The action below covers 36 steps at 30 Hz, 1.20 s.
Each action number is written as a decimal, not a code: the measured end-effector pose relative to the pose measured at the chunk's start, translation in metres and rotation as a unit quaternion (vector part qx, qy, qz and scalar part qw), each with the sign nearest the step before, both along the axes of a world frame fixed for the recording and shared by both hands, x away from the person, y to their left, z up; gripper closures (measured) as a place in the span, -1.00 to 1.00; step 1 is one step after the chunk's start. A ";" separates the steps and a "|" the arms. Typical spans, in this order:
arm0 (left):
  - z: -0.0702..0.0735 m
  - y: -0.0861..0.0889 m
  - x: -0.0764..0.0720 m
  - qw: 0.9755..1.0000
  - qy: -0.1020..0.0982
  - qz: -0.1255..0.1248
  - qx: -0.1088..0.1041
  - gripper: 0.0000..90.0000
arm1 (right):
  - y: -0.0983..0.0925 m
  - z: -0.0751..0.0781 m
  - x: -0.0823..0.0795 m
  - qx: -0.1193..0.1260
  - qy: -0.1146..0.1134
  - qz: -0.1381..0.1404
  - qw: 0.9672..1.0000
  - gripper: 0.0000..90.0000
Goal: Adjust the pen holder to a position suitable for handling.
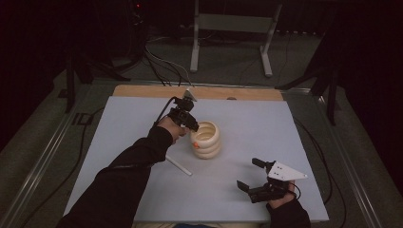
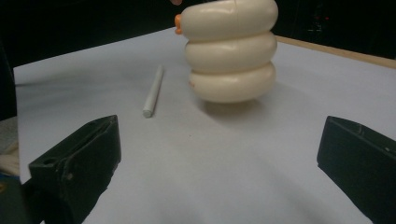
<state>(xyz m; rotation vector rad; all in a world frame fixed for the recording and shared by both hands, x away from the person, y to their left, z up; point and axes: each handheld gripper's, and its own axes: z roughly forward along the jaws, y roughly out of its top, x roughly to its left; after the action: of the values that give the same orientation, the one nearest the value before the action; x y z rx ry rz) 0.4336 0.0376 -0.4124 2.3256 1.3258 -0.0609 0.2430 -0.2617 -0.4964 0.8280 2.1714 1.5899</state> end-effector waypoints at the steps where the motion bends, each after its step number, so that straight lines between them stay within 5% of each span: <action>1: -0.001 -0.009 -0.003 1.000 0.002 -0.011 0.006 0.68 | 0.000 0.000 0.000 0.003 -0.002 0.000 1.000 -1.00; 7: -0.006 -0.032 -0.011 0.999 0.005 -0.036 0.021 0.68 | -0.001 0.000 0.000 0.002 -0.003 0.002 1.000 -1.00; 17: -0.008 -0.053 -0.014 0.998 -0.010 -0.043 0.035 0.68 | -0.001 0.001 -0.001 0.002 -0.004 0.002 1.000 -1.00; 36: -0.011 -0.062 -0.022 0.997 -0.022 -0.050 0.055 0.66 | -0.002 0.001 -0.001 -0.001 -0.006 0.000 1.000 -1.00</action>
<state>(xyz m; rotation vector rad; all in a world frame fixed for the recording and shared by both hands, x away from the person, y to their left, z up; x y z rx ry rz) 0.4112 -0.0249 -0.4234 2.4709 1.2190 0.0327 0.2418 -0.2635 -0.4949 0.8160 2.1627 1.5887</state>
